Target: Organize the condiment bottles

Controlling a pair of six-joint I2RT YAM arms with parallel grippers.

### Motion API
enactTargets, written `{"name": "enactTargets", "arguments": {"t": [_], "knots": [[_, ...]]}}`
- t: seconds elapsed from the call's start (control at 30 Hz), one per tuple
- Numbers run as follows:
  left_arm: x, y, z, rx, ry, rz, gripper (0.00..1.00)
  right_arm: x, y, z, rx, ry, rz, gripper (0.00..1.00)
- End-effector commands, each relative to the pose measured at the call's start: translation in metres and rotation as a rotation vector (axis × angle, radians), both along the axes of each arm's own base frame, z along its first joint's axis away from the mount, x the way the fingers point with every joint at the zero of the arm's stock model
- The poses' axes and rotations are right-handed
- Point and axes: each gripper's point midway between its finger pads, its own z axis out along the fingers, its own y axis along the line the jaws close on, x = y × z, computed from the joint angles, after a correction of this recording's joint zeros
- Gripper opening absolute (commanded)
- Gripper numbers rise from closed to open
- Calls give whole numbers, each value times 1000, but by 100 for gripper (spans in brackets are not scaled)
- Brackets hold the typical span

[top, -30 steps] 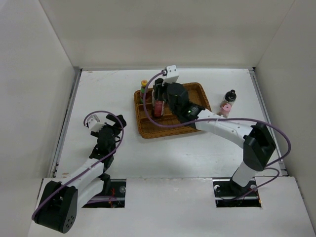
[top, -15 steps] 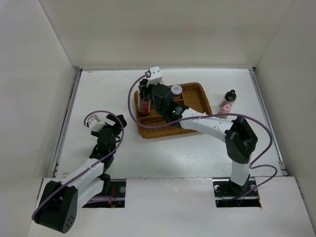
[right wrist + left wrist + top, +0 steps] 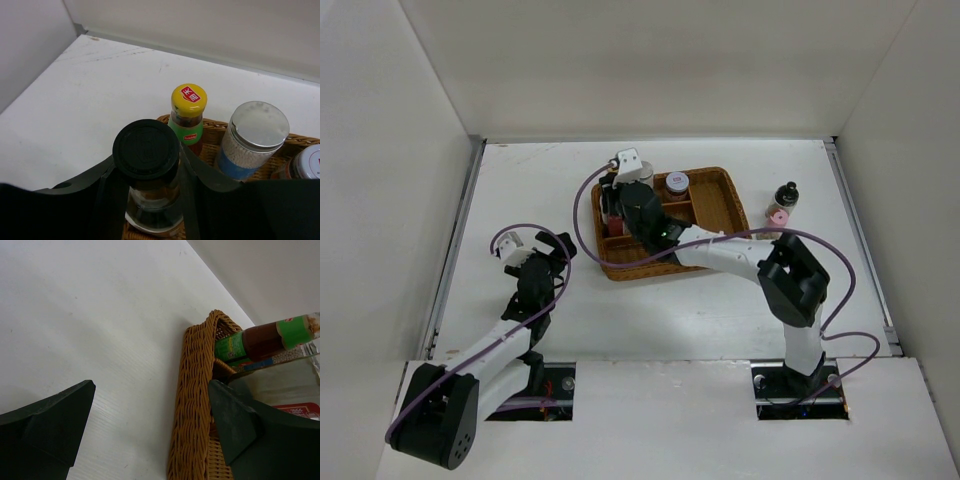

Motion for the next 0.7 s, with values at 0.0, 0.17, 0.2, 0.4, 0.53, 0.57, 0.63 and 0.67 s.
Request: {"name": "enactTargets", "arguments": {"t": [0.0, 0.17, 0.2, 0.4, 0.53, 0.57, 0.63, 0.67], "knots": [[2, 0, 8, -25, -45, -2, 100, -5, 4, 41, 147, -71, -3, 51], [2, 1, 8, -23, -46, 2, 100, -10, 1, 54, 162, -77, 7, 70], [2, 1, 8, -26, -46, 0, 100, -11, -1, 59, 165, -83, 8, 73], [1, 2, 9, -24, -49, 5, 100, -20, -6, 76, 184, -89, 30, 85], [1, -1, 12, -26, -57, -1, 100, -31, -12, 89, 197, -97, 44, 91], [1, 1, 11, -25, -54, 4, 100, -33, -15, 93, 203, -101, 44, 92], [2, 1, 9, -24, -46, 1, 100, -40, -24, 106, 209, -119, 46, 94], [1, 1, 8, -25, -45, 0, 100, -44, -32, 111, 214, -126, 43, 94]]}}
